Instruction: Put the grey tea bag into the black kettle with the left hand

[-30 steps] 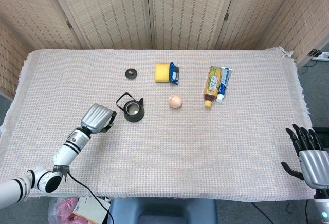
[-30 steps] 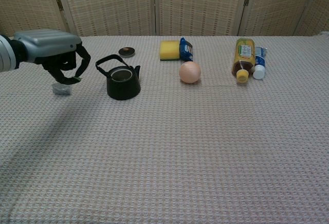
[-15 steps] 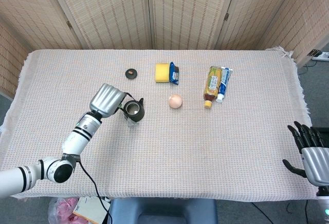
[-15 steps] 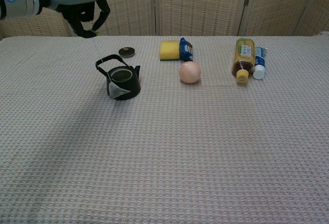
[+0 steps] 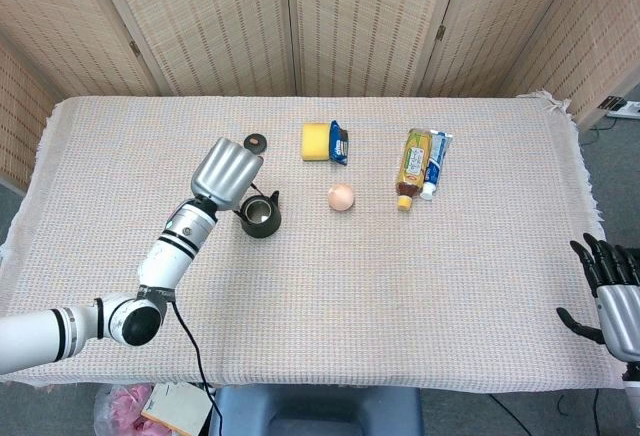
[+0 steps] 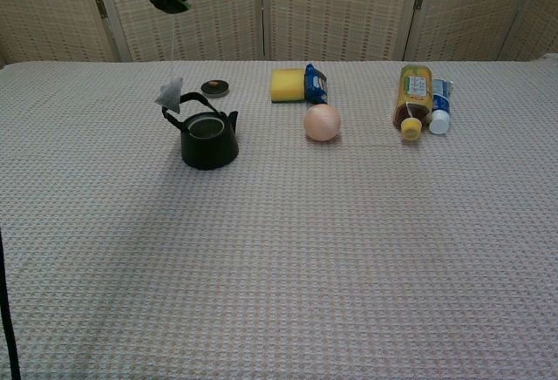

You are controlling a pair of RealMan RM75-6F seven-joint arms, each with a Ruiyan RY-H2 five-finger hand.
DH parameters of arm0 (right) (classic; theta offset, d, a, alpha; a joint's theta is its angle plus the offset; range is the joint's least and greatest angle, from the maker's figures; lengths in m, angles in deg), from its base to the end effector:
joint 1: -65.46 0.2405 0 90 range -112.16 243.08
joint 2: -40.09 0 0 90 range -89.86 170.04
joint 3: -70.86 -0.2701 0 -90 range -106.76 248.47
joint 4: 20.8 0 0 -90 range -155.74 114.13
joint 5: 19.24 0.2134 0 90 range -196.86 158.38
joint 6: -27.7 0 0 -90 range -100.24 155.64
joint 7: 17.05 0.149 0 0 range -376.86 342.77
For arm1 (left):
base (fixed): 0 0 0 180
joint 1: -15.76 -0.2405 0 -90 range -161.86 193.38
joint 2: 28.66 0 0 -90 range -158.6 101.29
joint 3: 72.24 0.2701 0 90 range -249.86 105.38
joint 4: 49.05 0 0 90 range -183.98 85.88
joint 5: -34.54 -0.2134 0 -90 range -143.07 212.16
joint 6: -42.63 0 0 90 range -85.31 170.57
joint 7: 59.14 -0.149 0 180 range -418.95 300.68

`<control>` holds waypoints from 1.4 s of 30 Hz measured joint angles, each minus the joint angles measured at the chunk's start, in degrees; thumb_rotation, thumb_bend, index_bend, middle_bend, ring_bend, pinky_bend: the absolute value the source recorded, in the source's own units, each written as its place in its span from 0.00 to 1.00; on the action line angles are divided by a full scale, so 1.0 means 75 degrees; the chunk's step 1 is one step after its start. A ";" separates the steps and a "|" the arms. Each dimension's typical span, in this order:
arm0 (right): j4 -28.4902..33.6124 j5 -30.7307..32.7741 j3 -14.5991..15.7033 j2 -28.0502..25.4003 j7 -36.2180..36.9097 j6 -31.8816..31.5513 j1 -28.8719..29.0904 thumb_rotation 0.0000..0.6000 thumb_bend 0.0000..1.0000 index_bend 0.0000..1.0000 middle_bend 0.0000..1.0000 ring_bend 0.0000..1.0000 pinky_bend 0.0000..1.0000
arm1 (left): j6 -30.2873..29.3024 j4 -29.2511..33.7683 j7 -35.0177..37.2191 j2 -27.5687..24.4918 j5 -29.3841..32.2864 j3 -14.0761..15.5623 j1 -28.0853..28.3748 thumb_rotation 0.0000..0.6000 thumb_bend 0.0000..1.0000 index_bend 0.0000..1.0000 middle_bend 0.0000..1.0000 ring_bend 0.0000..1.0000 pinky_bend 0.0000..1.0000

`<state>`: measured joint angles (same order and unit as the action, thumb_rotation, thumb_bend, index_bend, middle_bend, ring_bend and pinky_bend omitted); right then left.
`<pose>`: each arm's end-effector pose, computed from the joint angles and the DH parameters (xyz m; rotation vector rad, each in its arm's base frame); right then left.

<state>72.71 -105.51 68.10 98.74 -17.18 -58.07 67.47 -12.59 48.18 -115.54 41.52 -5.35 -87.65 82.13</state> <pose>-0.3344 -0.1708 0.1934 1.3780 -0.8625 0.8232 -0.0161 0.4295 0.0914 -1.8816 -0.2538 -0.6977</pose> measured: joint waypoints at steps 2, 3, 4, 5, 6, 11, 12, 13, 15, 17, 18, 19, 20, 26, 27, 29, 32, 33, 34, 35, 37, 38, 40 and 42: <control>-0.0011 0.0018 -0.0016 -0.0003 0.0024 -0.0029 -0.0014 1.00 0.14 0.00 0.00 0.00 0.00 | -0.0015 -0.0013 -0.0038 0.0015 0.0133 0.0004 0.0120 1.00 0.48 0.66 1.00 1.00 1.00; -0.0018 0.0022 -0.0020 -0.0004 0.0030 -0.0036 -0.0019 1.00 0.14 0.00 0.00 0.00 0.00 | -0.0015 -0.0047 -0.0057 0.0037 0.0207 0.0019 0.0192 1.00 0.48 0.66 1.00 1.00 1.00; -0.0024 0.0026 -0.0024 -0.0004 0.0035 -0.0040 -0.0021 1.00 0.14 0.00 0.00 0.00 0.00 | -0.0011 -0.0085 -0.0070 0.0055 0.0245 0.0038 0.0235 1.00 0.48 0.66 1.00 1.00 1.00; -0.0030 0.0026 -0.0025 -0.0004 0.0036 -0.0041 -0.0022 1.00 0.14 0.00 0.00 0.00 0.00 | -0.0004 -0.0129 -0.0077 0.0077 0.0271 0.0059 0.0271 1.00 0.48 0.66 1.00 1.00 1.00; -0.0037 0.0024 -0.0025 -0.0004 0.0036 -0.0045 -0.0023 1.00 0.14 0.00 0.00 0.00 0.00 | 0.0008 -0.0197 -0.0076 0.0108 0.0298 0.0087 0.0312 1.00 0.48 0.66 1.00 1.00 1.00; -0.0052 -0.0002 -0.0041 0.0003 0.0030 -0.0121 -0.0041 1.00 0.14 0.00 0.00 0.00 0.00 | 0.0049 -0.0491 -0.0008 0.0232 0.0364 0.0207 0.0447 1.00 0.48 0.66 1.00 1.00 1.00; -0.0052 -0.0011 -0.0042 0.0007 0.0027 -0.0135 -0.0046 1.00 0.14 0.00 0.00 0.00 0.00 | 0.0066 -0.0556 0.0049 0.0256 0.0356 0.0233 0.0459 1.00 0.48 0.66 1.00 1.00 1.00; -0.0053 -0.0015 -0.0042 0.0010 0.0022 -0.0138 -0.0050 1.00 0.14 0.00 0.00 0.00 0.00 | 0.0082 -0.0602 0.0102 0.0273 0.0347 0.0254 0.0465 1.00 0.48 0.66 1.00 1.00 1.00; -0.0055 -0.0001 -0.0055 0.0012 0.0019 -0.0148 -0.0052 1.00 0.14 0.00 0.00 0.00 0.00 | 0.0125 -0.0721 0.0205 0.0312 0.0336 0.0327 0.0472 1.00 0.48 0.66 1.00 1.00 1.00; -0.0058 0.0036 -0.0077 0.0012 0.0023 -0.0161 -0.0057 1.00 0.14 0.00 0.00 0.00 0.00 | 0.0154 -0.0806 0.0281 0.0337 0.0336 0.0400 0.0472 1.00 0.48 0.66 1.00 1.00 1.00; -0.0057 0.0048 -0.0084 0.0012 0.0027 -0.0167 -0.0061 1.00 0.14 0.00 0.00 0.00 0.00 | 0.0163 -0.0839 0.0337 0.0347 0.0332 0.0427 0.0466 1.00 0.48 0.66 1.00 1.00 1.00; -0.0056 0.0052 -0.0089 0.0011 0.0027 -0.0182 -0.0069 1.00 0.14 0.00 0.00 0.00 0.00 | 0.0168 -0.0856 0.0384 0.0354 0.0323 0.0441 0.0458 1.00 0.48 0.66 1.00 1.00 1.00; -0.0053 0.0049 -0.0090 0.0011 0.0026 -0.0198 -0.0075 1.00 0.14 0.00 0.00 0.00 0.00 | 0.0176 -0.0872 0.0441 0.0362 0.0310 0.0453 0.0447 1.00 0.48 0.66 1.00 1.00 1.00; -0.0037 -0.0037 -0.0096 0.0008 0.0042 -0.0384 -0.0142 1.00 0.14 0.00 0.00 0.00 0.00 | 0.0278 -0.1109 0.0906 0.0553 0.0076 0.0629 0.0337 1.00 0.48 0.66 1.00 1.00 1.00; -0.0037 -0.0055 -0.0095 0.0007 0.0050 -0.0405 -0.0152 1.00 0.14 0.00 0.00 0.00 0.00 | 0.0285 -0.1170 0.0894 0.0620 0.0029 0.0690 0.0339 1.00 0.48 0.66 1.00 1.00 1.00; -0.0041 -0.0094 -0.0090 0.0002 0.0068 -0.0429 -0.0163 1.00 0.14 0.00 0.00 0.00 0.00 | 0.0270 -0.1216 0.0868 0.0700 0.0000 0.0721 0.0363 1.00 0.48 0.66 1.00 1.00 1.00; -0.0055 -0.0107 -0.0085 -0.0009 0.0120 -0.0432 -0.0169 1.00 0.14 0.00 0.00 0.00 0.00 | 0.0210 -0.1226 0.0819 0.0748 0.0025 0.0723 0.0414 1.00 0.48 0.66 1.00 1.00 1.00; -0.0061 -0.0105 -0.0086 -0.0015 0.0139 -0.0432 -0.0171 1.00 0.14 0.00 0.00 0.00 0.00 | 0.0185 -0.1223 0.0790 0.0759 0.0056 0.0723 0.0433 1.00 0.48 0.66 1.00 1.00 1.00; -0.0068 -0.0105 -0.0089 -0.0024 0.0164 -0.0441 -0.0177 1.00 0.14 0.00 0.00 0.00 0.00 | 0.0165 -0.1217 0.0766 0.0767 0.0083 0.0722 0.0447 1.00 0.48 0.66 1.00 1.00 1.00; -0.0074 -0.0108 -0.0090 -0.0030 0.0179 -0.0453 -0.0184 1.00 0.14 0.00 0.00 0.00 0.00 | 0.0145 -0.1207 0.0749 0.0776 0.0111 0.0721 0.0460 1.00 0.48 0.66 1.00 1.00 1.00; -0.0084 -0.0127 -0.0088 -0.0040 0.0212 -0.0487 -0.0202 1.00 0.14 0.00 0.00 0.00 0.00 | 0.0113 -0.1177 0.0724 0.0806 0.0156 0.0726 0.0485 1.00 0.48 0.66 1.00 1.00 1.00; -0.0086 -0.0138 -0.0085 -0.0043 0.0221 -0.0501 -0.0209 1.00 0.14 0.00 0.00 0.00 0.00 | 0.0107 -0.1174 0.0713 0.0821 0.0165 0.0737 0.0492 1.00 0.48 0.66 1.00 1.00 1.00; -0.0088 -0.0174 -0.0077 -0.0047 0.0237 -0.0539 -0.0226 1.00 0.14 0.00 0.00 0.00 0.00 | 0.0094 -0.1176 0.0696 0.0870 0.0189 0.0772 0.0501 1.00 0.48 0.66 1.00 1.00 1.00; -0.0090 -0.0212 -0.0068 -0.0048 0.0248 -0.0580 -0.0242 1.00 0.14 0.00 0.00 0.00 0.00 | 0.0096 -0.1188 0.0722 0.0930 0.0217 0.0804 0.0492 1.00 0.48 0.66 1.00 1.00 1.00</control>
<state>72.04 -107.10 67.59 98.37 -15.32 -62.42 65.65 -11.87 39.27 -110.12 48.50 -3.72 -81.61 85.83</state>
